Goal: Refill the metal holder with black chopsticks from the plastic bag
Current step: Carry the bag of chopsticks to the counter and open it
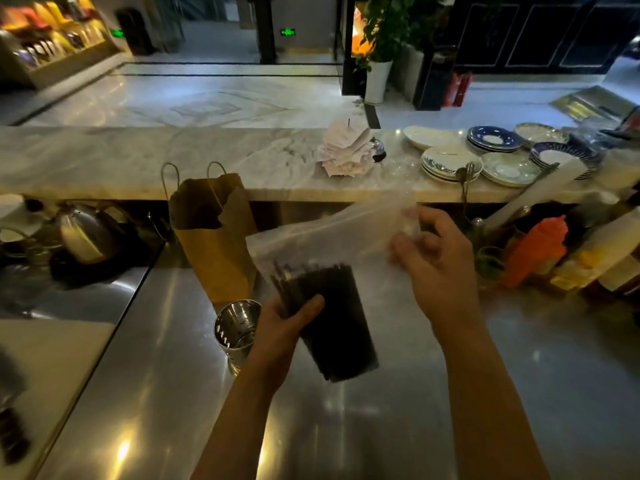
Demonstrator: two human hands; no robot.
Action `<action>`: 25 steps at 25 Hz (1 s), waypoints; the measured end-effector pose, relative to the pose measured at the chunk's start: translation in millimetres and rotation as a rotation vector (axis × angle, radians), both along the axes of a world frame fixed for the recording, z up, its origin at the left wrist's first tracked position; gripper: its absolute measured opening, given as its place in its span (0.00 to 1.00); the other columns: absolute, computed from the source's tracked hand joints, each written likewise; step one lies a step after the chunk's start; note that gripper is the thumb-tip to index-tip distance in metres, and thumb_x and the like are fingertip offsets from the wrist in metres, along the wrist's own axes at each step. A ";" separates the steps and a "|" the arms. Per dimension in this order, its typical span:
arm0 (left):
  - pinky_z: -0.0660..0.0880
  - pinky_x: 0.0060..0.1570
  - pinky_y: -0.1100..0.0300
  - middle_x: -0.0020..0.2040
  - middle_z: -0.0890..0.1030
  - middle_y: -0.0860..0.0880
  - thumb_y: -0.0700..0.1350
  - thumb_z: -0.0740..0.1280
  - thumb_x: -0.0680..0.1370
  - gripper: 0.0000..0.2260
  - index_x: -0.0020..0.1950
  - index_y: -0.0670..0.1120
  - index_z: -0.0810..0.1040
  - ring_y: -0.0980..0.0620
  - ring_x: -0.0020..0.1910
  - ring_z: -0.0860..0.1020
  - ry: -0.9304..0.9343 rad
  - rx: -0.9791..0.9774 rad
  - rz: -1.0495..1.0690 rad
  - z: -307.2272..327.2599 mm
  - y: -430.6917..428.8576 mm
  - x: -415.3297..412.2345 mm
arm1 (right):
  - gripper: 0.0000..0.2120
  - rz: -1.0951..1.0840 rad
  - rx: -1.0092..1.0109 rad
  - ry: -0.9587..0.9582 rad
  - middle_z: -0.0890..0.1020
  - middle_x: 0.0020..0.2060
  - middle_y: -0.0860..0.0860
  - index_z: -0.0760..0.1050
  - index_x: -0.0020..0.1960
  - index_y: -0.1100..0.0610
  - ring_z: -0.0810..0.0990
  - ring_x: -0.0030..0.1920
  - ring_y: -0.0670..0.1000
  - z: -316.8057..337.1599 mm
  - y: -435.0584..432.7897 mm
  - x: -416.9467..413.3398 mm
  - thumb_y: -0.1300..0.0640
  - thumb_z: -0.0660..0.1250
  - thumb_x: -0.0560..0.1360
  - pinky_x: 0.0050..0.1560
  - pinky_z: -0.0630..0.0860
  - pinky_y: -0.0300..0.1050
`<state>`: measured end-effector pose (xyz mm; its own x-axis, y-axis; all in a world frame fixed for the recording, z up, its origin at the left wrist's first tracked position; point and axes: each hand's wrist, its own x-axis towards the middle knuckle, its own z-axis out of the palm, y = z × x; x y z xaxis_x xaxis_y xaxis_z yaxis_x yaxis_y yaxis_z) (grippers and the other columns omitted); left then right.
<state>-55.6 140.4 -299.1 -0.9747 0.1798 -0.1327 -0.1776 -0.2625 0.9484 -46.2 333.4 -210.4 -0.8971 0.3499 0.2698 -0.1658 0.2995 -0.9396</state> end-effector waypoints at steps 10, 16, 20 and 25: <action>0.74 0.45 0.74 0.44 0.81 0.65 0.43 0.67 0.77 0.09 0.53 0.56 0.80 0.66 0.48 0.80 0.482 -0.690 -0.177 51.4 -61.0 -18.7 | 0.12 0.239 0.325 -0.106 0.81 0.42 0.43 0.77 0.58 0.51 0.81 0.41 0.40 1.9 -23.3 -18.0 0.62 0.66 0.77 0.42 0.76 0.28; 0.76 0.45 0.71 0.43 0.82 0.60 0.42 0.66 0.78 0.09 0.48 0.57 0.79 0.64 0.45 0.81 0.476 -0.699 -0.173 43.4 -53.4 -23.3 | 0.12 0.125 0.395 -0.178 0.77 0.45 0.40 0.75 0.60 0.47 0.78 0.46 0.41 -12.9 -31.3 -27.1 0.57 0.65 0.78 0.47 0.73 0.37; 0.80 0.43 0.64 0.43 0.84 0.55 0.40 0.67 0.77 0.10 0.47 0.55 0.80 0.59 0.43 0.83 0.437 -0.612 -0.136 34.1 -45.8 -28.2 | 0.19 0.000 0.526 -0.183 0.71 0.58 0.47 0.68 0.66 0.46 0.71 0.57 0.46 -22.6 -41.5 -34.8 0.53 0.66 0.77 0.54 0.71 0.44; 0.81 0.47 0.61 0.43 0.85 0.57 0.41 0.70 0.76 0.10 0.46 0.59 0.81 0.60 0.44 0.83 0.435 -0.586 -0.062 24.8 -37.0 -39.3 | 0.11 0.054 0.338 -0.318 0.81 0.44 0.45 0.75 0.51 0.49 0.81 0.42 0.43 -25.6 -43.1 -40.8 0.43 0.66 0.75 0.41 0.77 0.37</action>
<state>-95.0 103.3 -274.3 -0.9515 0.2546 0.1725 0.2489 0.3082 0.9182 -87.0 290.3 -236.0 -0.9682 0.2406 0.0691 0.0913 0.5961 -0.7977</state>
